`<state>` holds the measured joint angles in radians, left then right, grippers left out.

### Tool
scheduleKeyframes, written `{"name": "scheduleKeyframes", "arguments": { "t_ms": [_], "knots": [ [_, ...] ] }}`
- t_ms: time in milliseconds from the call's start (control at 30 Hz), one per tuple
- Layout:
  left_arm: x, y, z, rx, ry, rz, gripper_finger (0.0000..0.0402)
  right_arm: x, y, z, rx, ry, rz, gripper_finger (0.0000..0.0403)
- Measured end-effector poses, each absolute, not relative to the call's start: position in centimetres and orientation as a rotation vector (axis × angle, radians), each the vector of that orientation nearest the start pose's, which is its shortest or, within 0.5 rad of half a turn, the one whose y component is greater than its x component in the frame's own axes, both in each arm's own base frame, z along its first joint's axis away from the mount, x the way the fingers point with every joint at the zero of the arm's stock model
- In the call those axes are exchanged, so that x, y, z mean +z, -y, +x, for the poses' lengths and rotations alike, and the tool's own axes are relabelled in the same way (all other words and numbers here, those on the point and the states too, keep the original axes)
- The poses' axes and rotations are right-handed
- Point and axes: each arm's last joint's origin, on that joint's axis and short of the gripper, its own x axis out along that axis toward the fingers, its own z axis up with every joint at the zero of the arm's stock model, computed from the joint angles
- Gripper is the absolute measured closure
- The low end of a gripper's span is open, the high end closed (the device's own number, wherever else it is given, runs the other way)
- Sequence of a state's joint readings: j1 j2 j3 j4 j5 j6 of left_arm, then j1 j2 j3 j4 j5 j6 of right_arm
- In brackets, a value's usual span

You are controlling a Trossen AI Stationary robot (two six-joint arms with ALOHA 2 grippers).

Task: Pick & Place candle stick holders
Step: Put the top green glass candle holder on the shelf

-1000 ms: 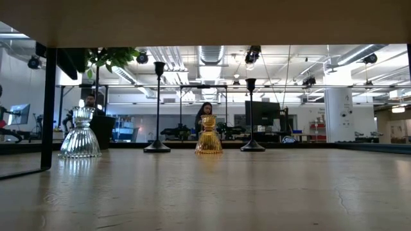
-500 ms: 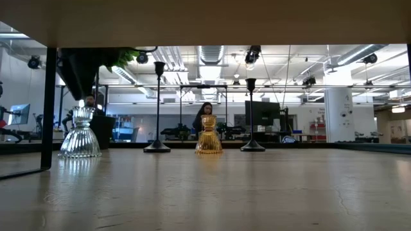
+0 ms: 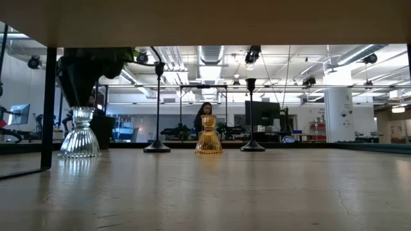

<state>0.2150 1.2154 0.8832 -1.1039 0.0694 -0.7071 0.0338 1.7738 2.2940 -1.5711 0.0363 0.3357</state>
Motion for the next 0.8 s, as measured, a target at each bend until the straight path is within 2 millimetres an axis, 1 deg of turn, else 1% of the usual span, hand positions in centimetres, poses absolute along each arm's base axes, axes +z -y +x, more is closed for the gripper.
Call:
{"name": "scheduleKeyframes", "arguments": {
  "t_ms": [100, 200, 333, 433, 567, 600, 733, 800],
  "knots": [
    [22.3, -3.9, 18.6, 0.625, -1.322, -0.788, 0.0216, 45.2, -0.9, 30.4, -0.174, -1.039, 0.260, 0.0277],
    [21.7, -3.9, 18.7, 0.615, -1.268, -0.799, 0.0221, 45.2, -0.9, 30.4, -0.169, -1.040, 0.250, 0.0283],
    [21.5, -3.9, 18.9, 0.583, -1.237, -0.817, 0.0244, 45.2, -0.9, 30.4, -0.165, -1.040, 0.243, 0.0290],
    [21.3, -3.8, 18.8, 0.565, -1.252, -0.795, 0.0283, 45.2, -0.9, 30.4, -0.165, -1.040, 0.242, 0.0296],
    [21.3, -3.8, 18.8, 0.526, -1.260, -0.758, 0.0365, 45.2, -0.9, 30.4, -0.177, -1.038, 0.229, 0.0302],
    [21.3, -3.8, 18.8, 0.519, -1.258, -0.755, 0.0371, 45.2, -0.9, 30.4, -0.178, -1.037, 0.227, 0.0304],
    [21.7, -3.7, 18.8, 0.476, -1.275, -0.749, 0.0371, 45.2, -0.9, 30.4, -0.178, -1.038, 0.226, 0.0310],
    [22.5, -3.6, 18.9, 0.440, -1.260, -0.761, 0.0371, 45.2, -0.9, 30.4, -0.178, -1.038, 0.226, 0.0313]
  ]
}}
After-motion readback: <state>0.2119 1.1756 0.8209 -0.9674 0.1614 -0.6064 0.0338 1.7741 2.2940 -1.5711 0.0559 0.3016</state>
